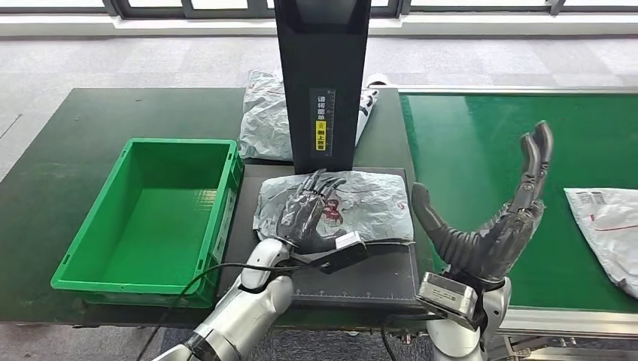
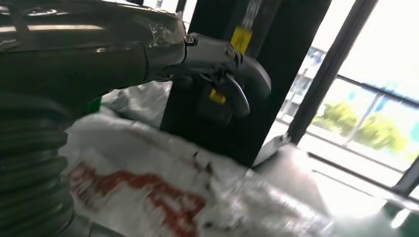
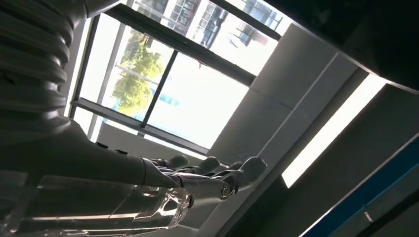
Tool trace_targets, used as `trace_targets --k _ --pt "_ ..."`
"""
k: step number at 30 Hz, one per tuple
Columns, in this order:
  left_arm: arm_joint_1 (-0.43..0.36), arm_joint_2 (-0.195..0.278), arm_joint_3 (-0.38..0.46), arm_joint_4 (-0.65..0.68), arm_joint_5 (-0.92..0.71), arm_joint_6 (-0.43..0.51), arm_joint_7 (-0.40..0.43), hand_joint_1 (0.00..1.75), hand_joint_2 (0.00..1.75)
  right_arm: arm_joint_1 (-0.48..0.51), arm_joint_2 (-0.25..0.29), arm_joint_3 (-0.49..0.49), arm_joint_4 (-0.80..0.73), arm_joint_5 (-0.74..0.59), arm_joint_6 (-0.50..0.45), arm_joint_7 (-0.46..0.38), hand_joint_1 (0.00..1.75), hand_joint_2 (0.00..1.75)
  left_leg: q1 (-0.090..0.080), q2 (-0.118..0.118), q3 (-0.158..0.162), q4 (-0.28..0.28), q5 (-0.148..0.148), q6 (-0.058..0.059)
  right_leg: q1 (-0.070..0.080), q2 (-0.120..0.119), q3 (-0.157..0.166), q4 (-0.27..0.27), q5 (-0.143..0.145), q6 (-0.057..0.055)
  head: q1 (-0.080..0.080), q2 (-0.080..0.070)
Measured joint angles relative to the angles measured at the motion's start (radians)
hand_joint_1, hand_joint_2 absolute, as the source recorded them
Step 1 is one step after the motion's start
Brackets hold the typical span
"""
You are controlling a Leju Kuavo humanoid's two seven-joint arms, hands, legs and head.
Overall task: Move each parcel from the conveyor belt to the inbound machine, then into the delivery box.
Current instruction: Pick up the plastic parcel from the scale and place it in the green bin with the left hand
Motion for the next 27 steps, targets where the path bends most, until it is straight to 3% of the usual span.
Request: trace_targets --k 7,16,20,21,24,25,27 --pt "-0.077 -0.012 -0.071 0.224 0.065 0.02 0.012 0.0 1.75 0.0 0.0 -0.002 0.015 -0.004 0.0 0.001 0.0 1.75 0.0 0.003 -0.001 0.0 0.0 0.0 0.0 0.004 -0.003 0.0 0.001 0.0 0.0 0.0" --pt "-0.113 -0.014 -0.126 0.307 0.102 0.026 0.02 0.0 1.75 -0.001 0.0 -0.002 0.023 -0.004 0.0 0.001 0.0 1.75 0.0 0.003 -0.002 0.0 0.0 0.0 0.0 0.004 -0.003 0.0 0.001 0.0 0.0 0.0" --pt "-0.125 -0.014 -0.16 0.333 0.079 0.023 0.074 0.05 1.75 -0.001 0.0 -0.002 0.024 -0.004 0.0 0.001 0.0 1.75 0.0 0.003 -0.002 0.0 0.0 0.0 0.0 0.004 -0.003 0.0 0.001 0.0 0.0 0.0" --pt "-0.127 -0.014 -0.174 0.34 0.064 0.018 0.1 0.2 1.75 -0.001 0.0 -0.002 0.024 -0.004 0.0 0.001 0.0 1.75 0.0 0.003 -0.002 0.0 0.0 0.0 0.0 0.004 -0.003 0.0 0.001 0.0 0.0 0.0" --pt "-0.134 -0.014 -0.218 0.358 0.029 -0.006 0.164 0.98 1.75 -0.001 0.0 -0.002 0.025 -0.005 0.0 0.001 0.0 1.75 0.0 0.002 -0.002 0.0 0.0 0.0 0.0 0.004 -0.003 0.0 0.001 0.0 0.0 0.0" --pt "-0.136 -0.014 -0.231 0.362 0.023 -0.015 0.176 1.12 1.75 -0.002 0.0 -0.002 0.027 -0.005 0.0 0.001 0.0 1.75 0.0 0.002 -0.002 0.0 0.0 0.0 0.0 0.004 -0.003 0.0 0.001 0.0 0.0 0.0" --pt "-0.139 -0.014 -0.254 0.37 0.015 -0.029 0.19 1.12 1.75 -0.002 0.0 -0.002 0.029 -0.005 0.0 0.001 0.0 1.75 0.0 0.002 -0.001 0.0 0.0 0.0 0.0 0.004 -0.002 0.0 0.001 0.0 0.0 0.0"
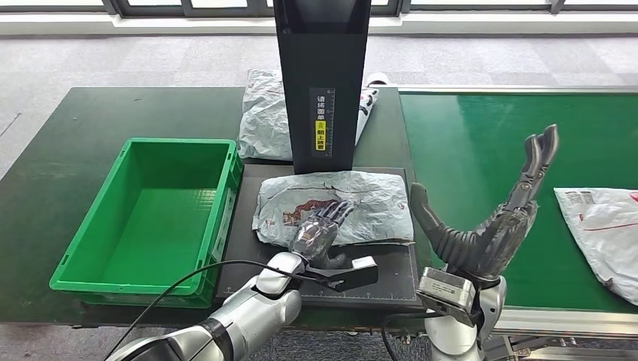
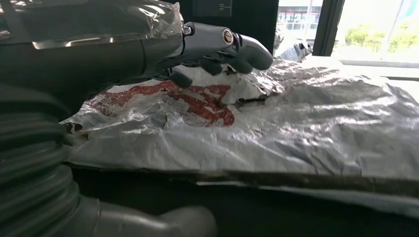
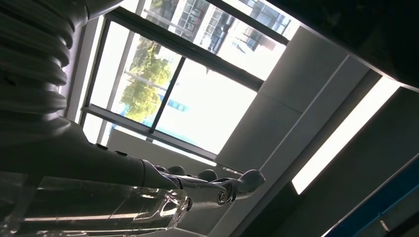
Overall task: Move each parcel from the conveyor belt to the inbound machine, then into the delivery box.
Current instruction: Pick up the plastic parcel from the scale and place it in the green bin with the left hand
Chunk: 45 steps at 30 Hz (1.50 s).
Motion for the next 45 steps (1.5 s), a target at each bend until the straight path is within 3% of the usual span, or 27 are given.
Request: trace_targets --k 4,18,20,23,25,28,30,34,40,45 --pt "0.0 -0.002 -0.023 0.014 -0.003 -0.008 0.007 1.75 1.75 0.0 0.0 0.0 0.002 0.0 0.0 0.0 0.0 1.75 0.0 0.0 0.0 0.0 0.0 0.0 0.0 0.0 0.0 0.0 0.0 0.0 0.0 0.0" --pt "-0.012 -0.002 -0.088 0.036 -0.051 -0.009 0.09 1.75 1.75 0.0 0.0 0.0 0.003 -0.008 0.0 0.0 0.0 1.75 0.0 0.0 0.0 0.0 0.0 0.0 0.0 0.0 0.0 0.0 0.0 0.0 0.0 0.0" --pt "-0.012 -0.002 -0.096 0.039 -0.086 0.056 0.126 1.75 1.75 0.001 0.0 -0.001 0.003 -0.009 0.0 0.0 0.0 1.75 0.0 0.0 0.0 0.0 0.0 0.0 0.0 0.0 0.0 0.0 0.0 0.0 0.0 0.0" --pt "-0.004 0.002 -0.092 0.003 -0.215 0.231 0.194 1.75 1.75 0.008 0.0 -0.005 -0.003 -0.005 0.0 0.0 0.0 1.75 0.0 0.0 0.0 0.0 0.0 0.0 0.0 0.0 0.0 0.0 0.0 0.0 0.0 0.0" --pt "0.026 0.008 -0.044 -0.1 -0.368 0.297 0.177 1.75 1.75 0.015 0.0 -0.009 -0.009 -0.001 0.0 0.0 0.0 1.75 0.0 0.0 0.0 0.0 0.0 0.0 0.0 -0.001 0.0 0.0 0.0 0.0 0.0 0.0" --pt "0.102 0.006 0.119 -0.36 -0.511 0.311 0.027 1.75 1.75 0.02 0.0 -0.018 -0.011 0.002 0.0 0.0 0.0 1.75 0.0 0.002 0.0 0.0 0.0 0.0 0.0 0.002 -0.002 0.0 0.0 0.0 0.0 0.0" --pt "0.128 0.003 0.213 -0.508 -0.51 0.316 -0.037 1.75 1.75 0.022 0.0 -0.027 -0.011 0.004 -0.001 0.0 0.0 1.75 0.0 0.005 0.0 0.0 -0.001 0.0 0.0 0.004 -0.002 0.0 0.0 0.0 0.0 0.0" --pt "0.164 0.002 0.334 -0.736 -0.487 0.319 -0.076 1.75 1.75 0.026 0.0 -0.035 -0.011 0.007 -0.002 0.0 0.0 1.75 0.0 0.005 -0.001 0.0 -0.001 0.0 0.001 0.003 -0.002 0.0 0.0 0.0 0.0 0.0" --pt "0.188 0.002 0.469 -0.956 -0.413 0.319 -0.136 1.75 1.75 0.031 0.0 -0.049 -0.011 0.006 -0.002 0.0 0.0 1.75 0.0 0.004 -0.001 0.0 0.0 0.0 0.001 0.003 -0.002 0.0 0.0 0.0 0.0 0.0" --pt "0.191 0.002 0.558 -1.036 -0.376 0.319 -0.154 1.75 1.75 0.035 0.0 -0.059 -0.011 0.008 -0.002 0.0 0.0 1.75 0.0 0.004 -0.001 0.0 0.0 0.0 0.001 0.003 -0.002 0.0 0.0 0.0 0.0 0.0"
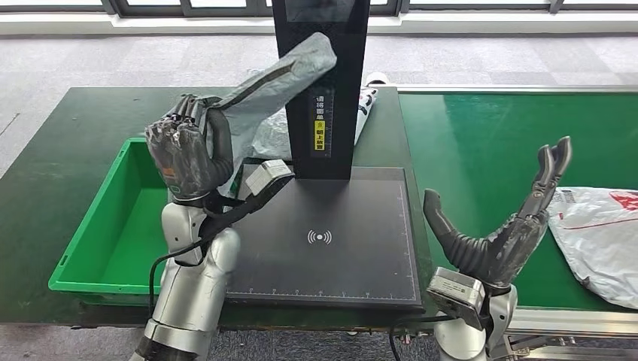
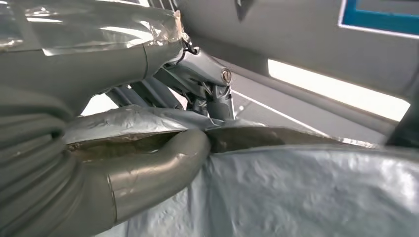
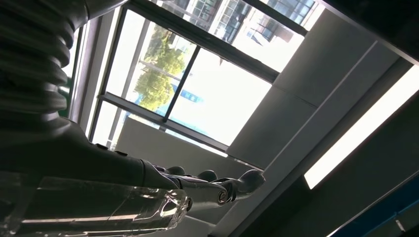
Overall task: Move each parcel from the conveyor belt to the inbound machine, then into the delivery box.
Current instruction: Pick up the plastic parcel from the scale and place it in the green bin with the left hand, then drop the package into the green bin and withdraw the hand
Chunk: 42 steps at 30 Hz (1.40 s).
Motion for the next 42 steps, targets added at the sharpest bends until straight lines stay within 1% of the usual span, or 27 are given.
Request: trace_targets --k 3,5,6,10,13,15,17,19,22,23,26,27,32,35,37,39,42 --pt "0.0 0.0 0.037 -0.013 0.016 0.0 -0.012 1.75 1.75 0.001 0.0 -0.003 0.0 0.001 0.0 0.0 0.0 1.75 0.0 0.0 0.0 0.0 0.0 0.0 0.0 0.0 0.0 0.0 0.0 0.0 0.0 0.0" --pt "-0.002 0.001 0.084 -0.009 0.026 0.0 -0.03 1.75 1.75 0.004 0.0 -0.003 -0.001 0.003 0.0 0.0 0.0 1.75 0.0 0.0 0.0 0.0 0.0 0.0 0.0 0.0 0.0 0.0 0.0 0.0 0.0 0.0" --pt "-0.007 0.002 0.12 0.001 0.027 0.0 -0.044 1.75 1.75 0.007 0.0 -0.004 -0.002 0.004 0.0 0.0 0.0 1.75 0.0 0.0 0.0 0.0 0.0 0.0 0.0 0.0 0.0 0.0 0.0 0.0 0.0 0.0" --pt "-0.047 0.004 0.334 0.095 -0.011 -0.001 -0.097 1.75 1.75 0.013 0.0 -0.004 -0.004 0.012 0.0 0.0 0.0 1.75 0.0 0.001 0.001 0.0 0.0 -0.001 0.0 0.001 -0.001 0.0 0.0 0.0 0.0 0.0" --pt "-0.065 0.005 0.46 0.166 -0.059 -0.002 -0.102 1.75 1.75 0.013 0.0 -0.004 -0.004 0.013 0.0 0.0 0.0 1.75 0.001 0.0 0.0 0.0 0.001 -0.001 0.001 0.0 0.0 0.0 0.0 0.0 0.0 0.0" --pt "-0.077 0.006 0.519 0.207 -0.08 -0.002 -0.092 1.75 1.75 0.013 0.0 -0.004 -0.004 0.015 0.0 0.002 0.0 1.75 0.001 -0.001 0.0 0.0 0.001 -0.001 0.001 0.0 0.0 0.0 0.0 -0.001 0.0 0.0" --pt "-0.085 0.01 0.549 0.237 -0.085 -0.002 -0.06 1.75 1.75 0.012 0.0 -0.004 -0.004 0.018 0.0 0.004 0.0 1.75 0.001 -0.001 0.0 0.0 0.001 -0.001 0.001 0.0 0.0 0.0 0.0 -0.001 0.0 0.0" --pt "-0.088 0.014 0.556 0.255 -0.084 -0.001 -0.038 1.75 1.75 0.013 0.0 -0.004 -0.004 0.02 0.0 0.002 0.0 1.75 0.001 -0.002 -0.001 0.0 0.001 -0.001 0.001 -0.001 0.0 0.0 0.0 0.0 0.0 0.0" --pt "-0.088 0.014 0.566 0.272 -0.088 -0.001 -0.039 1.75 1.75 0.013 0.0 -0.004 -0.004 0.02 0.0 0.0 0.0 1.75 0.001 -0.003 -0.001 0.0 0.001 -0.001 0.001 -0.001 0.0 0.0 0.0 0.0 0.0 0.0" --pt "-0.088 0.014 0.573 0.278 -0.093 -0.001 -0.044 1.41 1.75 0.013 0.0 -0.004 -0.004 0.02 0.0 0.0 0.0 1.75 0.001 -0.003 -0.001 0.0 0.001 -0.001 0.001 -0.001 0.0 0.0 0.0 0.0 0.0 0.0" --pt "-0.09 0.014 0.596 0.294 -0.105 -0.002 -0.059 0.1 1.75 0.013 0.0 -0.004 -0.004 0.019 0.001 0.0 0.0 1.75 0.001 -0.003 -0.001 0.0 0.001 -0.001 0.001 -0.001 0.0 0.0 0.0 0.0 0.0 0.0" --pt "-0.09 0.014 0.602 0.298 -0.105 -0.001 -0.063 0.0 1.75 0.013 0.0 -0.004 -0.004 0.019 0.001 0.0 0.0 1.75 0.001 -0.003 -0.001 0.0 0.001 -0.001 0.001 -0.001 0.0 0.0 0.0 0.0 0.0 0.0" --pt "-0.091 0.013 0.619 0.304 -0.049 -0.001 -0.11 0.0 1.75 0.013 0.0 -0.008 -0.003 0.026 0.0 0.001 0.0 1.75 0.001 -0.003 -0.001 0.0 0.001 -0.001 0.001 -0.001 -0.001 0.0 0.0 0.0 0.0 0.0" --pt "-0.091 0.014 0.625 0.304 -0.003 -0.001 -0.136 0.0 1.75 0.015 0.0 -0.041 0.001 0.062 0.0 0.012 0.0 1.75 0.001 -0.003 -0.001 0.0 0.001 -0.001 0.001 -0.001 0.0 0.0 0.0 0.0 0.0 0.0" --pt "-0.091 0.014 0.629 0.302 0.045 -0.001 -0.164 0.0 0.87 0.012 0.0 -0.085 0.012 0.127 0.0 0.042 0.0 1.75 0.001 -0.004 -0.001 0.0 0.001 -0.001 0.001 -0.002 0.0 0.0 0.0 0.0 0.0 0.0" --pt "-0.091 0.014 0.634 0.297 0.103 -0.001 -0.201 0.0 0.0 -0.003 0.0 -0.147 0.044 0.233 0.001 0.093 0.0 1.75 0.001 -0.004 -0.001 0.0 0.001 -0.001 0.001 -0.002 0.0 0.0 0.0 0.0 0.0 0.0" --pt "-0.091 0.014 0.649 0.28 0.17 -0.001 -0.248 0.0 0.0 -0.04 0.001 -0.258 0.118 0.385 0.001 0.159 0.0 1.75 0.001 -0.004 -0.001 0.0 0.001 -0.001 0.001 -0.002 0.0 0.0 0.0 0.0 0.0 0.0"
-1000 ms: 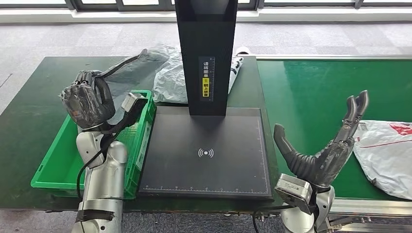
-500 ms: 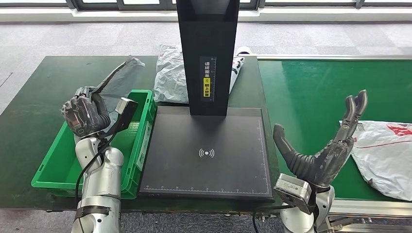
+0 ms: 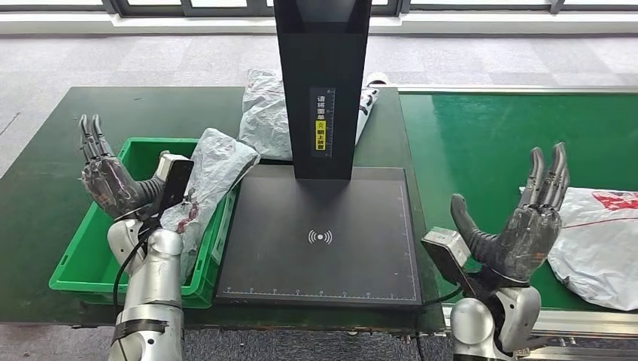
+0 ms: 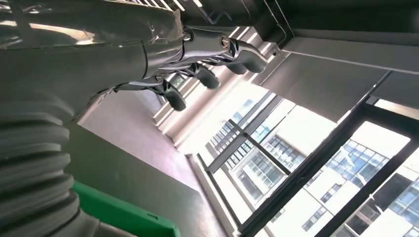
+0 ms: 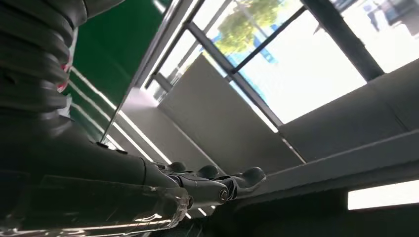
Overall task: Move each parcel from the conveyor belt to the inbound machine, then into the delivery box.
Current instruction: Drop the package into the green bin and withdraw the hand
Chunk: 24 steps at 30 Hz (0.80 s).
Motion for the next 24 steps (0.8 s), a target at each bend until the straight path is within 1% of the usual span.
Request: trace_targets --k 2,5,7,9,13,17,19,20,21,22,23,24 --pt "0.0 0.0 0.012 -0.014 0.062 0.0 -0.052 0.0 0.0 -0.031 0.0 -0.084 0.051 0.077 0.0 0.022 0.0 1.75 0.0 0.0 0.0 0.0 0.0 0.0 0.0 -0.001 0.0 0.0 0.0 0.0 0.0 0.0" --pt "0.0 0.0 0.029 -0.031 0.178 0.0 -0.151 0.0 0.0 -0.08 0.0 -0.213 0.111 0.168 0.0 0.047 0.0 1.75 0.0 -0.001 0.0 0.0 0.0 0.0 0.0 -0.002 0.001 0.0 0.0 0.0 0.0 0.0" --pt "0.0 0.0 0.035 -0.038 0.219 0.0 -0.186 0.0 0.0 -0.103 0.0 -0.283 0.141 0.193 0.0 0.049 0.0 1.75 0.0 -0.001 0.0 0.0 0.0 0.0 0.0 -0.002 0.001 0.0 0.0 0.0 0.0 0.0" --pt "0.0 0.0 0.038 -0.043 0.229 0.0 -0.195 0.0 0.0 -0.118 0.002 -0.333 0.163 0.2 0.0 0.05 0.0 1.75 0.0 -0.002 0.0 0.0 0.0 0.0 0.0 -0.002 0.001 0.0 0.0 0.0 0.0 0.0" --pt "0.0 0.0 0.046 -0.049 0.232 0.0 -0.198 0.0 0.0 -0.137 0.005 -0.392 0.191 0.204 0.0 0.05 0.0 1.75 0.0 -0.001 0.0 0.0 0.0 0.0 0.0 -0.002 0.0 0.0 0.0 0.0 0.0 0.0" --pt "0.0 0.0 0.052 -0.051 0.234 0.0 -0.201 0.0 0.0 -0.146 0.006 -0.413 0.207 0.205 0.0 0.05 0.0 1.75 0.0 -0.001 0.0 0.0 0.0 0.0 0.001 -0.002 0.0 0.0 0.0 0.0 0.0 0.0" --pt "0.001 -0.001 0.053 -0.051 0.275 0.0 -0.222 0.0 0.0 -0.152 0.007 -0.422 0.215 0.235 0.0 0.069 0.0 1.75 0.0 -0.001 0.0 0.0 0.0 0.0 0.0 -0.002 0.0 0.0 0.0 0.0 0.0 0.0" --pt "0.003 -0.002 0.046 -0.049 0.341 -0.004 -0.243 0.0 0.44 -0.158 0.006 -0.433 0.22 0.275 0.0 0.101 0.0 1.75 0.0 -0.001 0.0 0.0 0.0 0.0 0.0 -0.002 0.0 0.0 0.0 0.0 0.0 0.0" --pt "0.009 -0.004 0.024 -0.048 0.449 -0.02 -0.267 0.0 0.87 -0.165 0.001 -0.448 0.23 0.333 0.0 0.157 0.0 1.75 0.0 -0.001 0.001 0.0 0.0 0.0 0.0 -0.002 0.0 0.0 0.0 0.0 0.0 0.0" --pt "0.02 -0.007 -0.01 -0.049 0.584 -0.051 -0.286 0.0 1.31 -0.173 -0.012 -0.465 0.248 0.395 0.0 0.234 0.0 1.75 0.0 -0.002 0.001 0.0 0.0 0.001 0.0 -0.003 0.0 0.0 0.0 0.0 0.0 0.0" --pt "0.037 -0.009 -0.056 -0.054 0.726 -0.099 -0.298 0.0 1.75 -0.179 -0.034 -0.478 0.272 0.446 0.0 0.328 0.0 1.75 0.0 -0.004 0.0 0.001 0.0 0.001 -0.001 -0.005 0.001 0.0 -0.001 0.001 0.0 0.0" --pt "0.057 -0.012 -0.107 -0.064 0.849 -0.158 -0.303 0.0 1.75 -0.183 -0.065 -0.486 0.302 0.478 0.0 0.428 0.0 1.75 0.0 -0.007 -0.001 0.001 0.0 0.002 -0.001 -0.008 0.002 0.0 -0.001 0.002 0.0 0.0"
